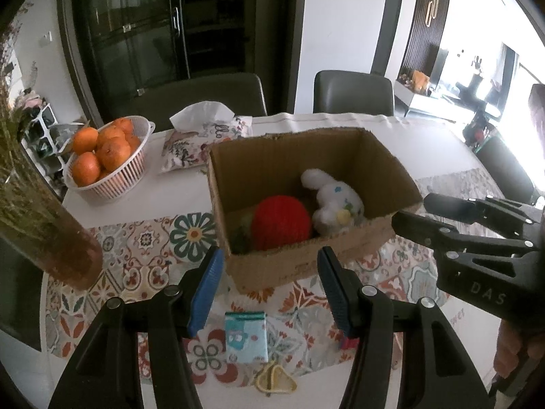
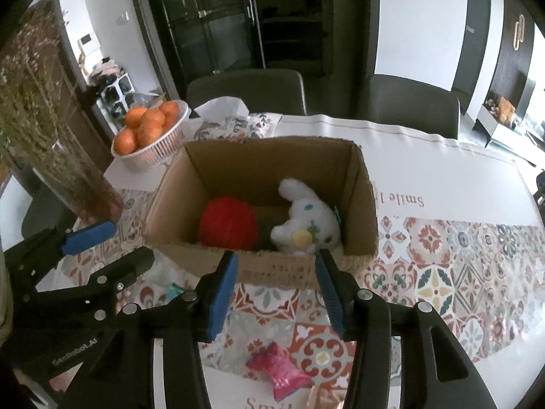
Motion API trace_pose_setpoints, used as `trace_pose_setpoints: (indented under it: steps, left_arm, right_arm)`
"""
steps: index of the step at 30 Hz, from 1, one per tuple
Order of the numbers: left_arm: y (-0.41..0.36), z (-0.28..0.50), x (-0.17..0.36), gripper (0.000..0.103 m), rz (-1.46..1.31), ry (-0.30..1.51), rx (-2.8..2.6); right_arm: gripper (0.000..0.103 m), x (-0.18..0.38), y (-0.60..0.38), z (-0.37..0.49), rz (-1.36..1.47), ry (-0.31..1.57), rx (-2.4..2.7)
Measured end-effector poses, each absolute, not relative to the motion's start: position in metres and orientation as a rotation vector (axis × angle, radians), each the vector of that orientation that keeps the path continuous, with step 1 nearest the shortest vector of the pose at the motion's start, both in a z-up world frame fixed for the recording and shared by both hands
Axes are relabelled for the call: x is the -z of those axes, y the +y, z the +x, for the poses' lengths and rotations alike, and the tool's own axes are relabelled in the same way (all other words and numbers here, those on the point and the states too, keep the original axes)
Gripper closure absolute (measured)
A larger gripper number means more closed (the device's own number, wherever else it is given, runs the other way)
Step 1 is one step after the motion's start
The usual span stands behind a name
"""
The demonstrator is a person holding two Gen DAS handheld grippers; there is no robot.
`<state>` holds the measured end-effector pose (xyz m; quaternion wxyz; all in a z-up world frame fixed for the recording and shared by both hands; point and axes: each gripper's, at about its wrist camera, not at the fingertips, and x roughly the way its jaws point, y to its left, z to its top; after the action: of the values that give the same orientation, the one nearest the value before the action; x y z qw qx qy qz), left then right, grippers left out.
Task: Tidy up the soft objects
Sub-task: 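Drop the candy packet and strawberry plush into the box, opening both tools, then move both tools back toward the pink wrapper and tissue pack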
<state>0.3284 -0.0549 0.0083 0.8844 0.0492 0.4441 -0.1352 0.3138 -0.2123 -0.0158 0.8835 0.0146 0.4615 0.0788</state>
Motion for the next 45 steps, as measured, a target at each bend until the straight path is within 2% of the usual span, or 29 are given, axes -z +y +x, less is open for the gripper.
trace_pose_setpoints:
  steps: [21, 24, 45]
  left_arm:
    - [-0.037, 0.292, 0.024, 0.046, 0.117, 1.069, 0.264]
    - [-0.035, 0.291, 0.031, 0.043, 0.126, 1.092, 0.262]
    - [-0.033, 0.304, 0.105, 0.042, 0.152, 1.281, 0.258]
  right_arm:
    - [0.054, 0.050, -0.186, 0.285, -0.101, 1.215, -0.205]
    - [0.054, 0.056, -0.182, 0.283, -0.111, 1.250, -0.208]
    - [0.054, 0.134, -0.172, 0.285, -0.158, 1.508, -0.213]
